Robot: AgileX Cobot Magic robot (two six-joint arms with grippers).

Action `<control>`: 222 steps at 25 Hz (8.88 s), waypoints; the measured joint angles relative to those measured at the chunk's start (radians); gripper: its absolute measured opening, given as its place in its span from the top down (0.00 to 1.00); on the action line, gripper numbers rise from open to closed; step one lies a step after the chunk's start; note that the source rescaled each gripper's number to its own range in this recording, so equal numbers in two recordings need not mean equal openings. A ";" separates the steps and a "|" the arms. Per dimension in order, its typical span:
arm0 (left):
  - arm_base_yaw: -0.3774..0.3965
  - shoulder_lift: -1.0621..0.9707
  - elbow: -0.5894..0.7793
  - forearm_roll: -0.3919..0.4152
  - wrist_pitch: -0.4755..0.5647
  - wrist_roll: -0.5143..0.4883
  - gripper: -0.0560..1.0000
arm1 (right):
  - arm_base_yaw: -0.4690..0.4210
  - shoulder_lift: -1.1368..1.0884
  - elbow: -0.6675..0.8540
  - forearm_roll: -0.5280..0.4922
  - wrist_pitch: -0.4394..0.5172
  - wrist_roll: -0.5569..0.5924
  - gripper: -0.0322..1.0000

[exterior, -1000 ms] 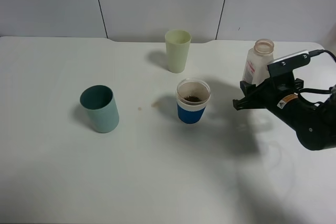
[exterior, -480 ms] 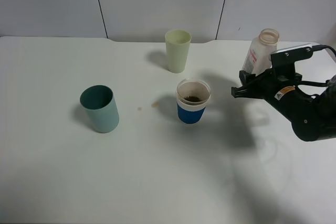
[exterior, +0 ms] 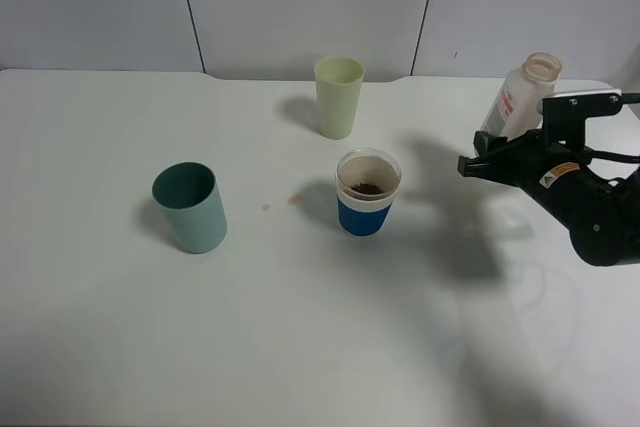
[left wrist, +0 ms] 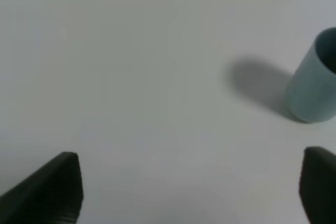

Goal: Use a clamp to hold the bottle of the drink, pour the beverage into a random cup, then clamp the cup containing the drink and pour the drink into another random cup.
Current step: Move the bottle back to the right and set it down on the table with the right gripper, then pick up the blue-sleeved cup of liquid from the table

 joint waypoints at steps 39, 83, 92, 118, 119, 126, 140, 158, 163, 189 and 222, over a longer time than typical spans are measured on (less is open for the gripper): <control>0.000 0.000 0.000 0.000 0.000 0.000 0.47 | 0.000 0.224 -0.196 -0.033 -0.025 -0.031 0.97; 0.000 0.000 0.000 0.000 0.000 0.000 0.47 | 0.000 0.019 -0.195 0.009 0.117 0.030 0.14; 0.000 0.000 0.000 0.000 0.000 0.000 0.47 | 0.000 -0.095 -0.194 0.046 0.260 0.030 0.00; 0.000 0.000 0.000 0.000 0.000 0.000 0.47 | 0.000 -0.523 -0.192 0.024 0.678 0.029 0.00; 0.000 0.000 0.000 0.000 0.000 0.000 0.47 | 0.000 -0.551 -0.194 0.024 0.706 0.029 0.00; 0.000 0.000 0.000 0.000 0.000 0.000 0.47 | 0.000 -0.738 -0.194 -0.024 0.897 0.023 0.00; 0.000 0.000 0.000 0.000 0.000 0.000 0.47 | 0.000 -1.090 -0.194 -0.052 1.258 -0.044 0.00; 0.000 0.000 0.000 0.000 0.000 0.000 0.47 | 0.000 -1.384 -0.194 -0.224 1.656 -0.050 0.00; 0.000 0.000 0.000 0.000 0.000 0.000 0.47 | 0.000 -1.469 -0.194 -0.222 1.755 -0.050 0.00; 0.000 0.000 0.000 0.000 0.000 0.000 0.47 | 0.000 -1.892 -0.194 -0.129 2.223 0.028 0.00; 0.000 0.000 0.000 0.000 0.000 0.000 0.47 | 0.000 -2.019 -0.078 -0.163 2.271 0.168 0.00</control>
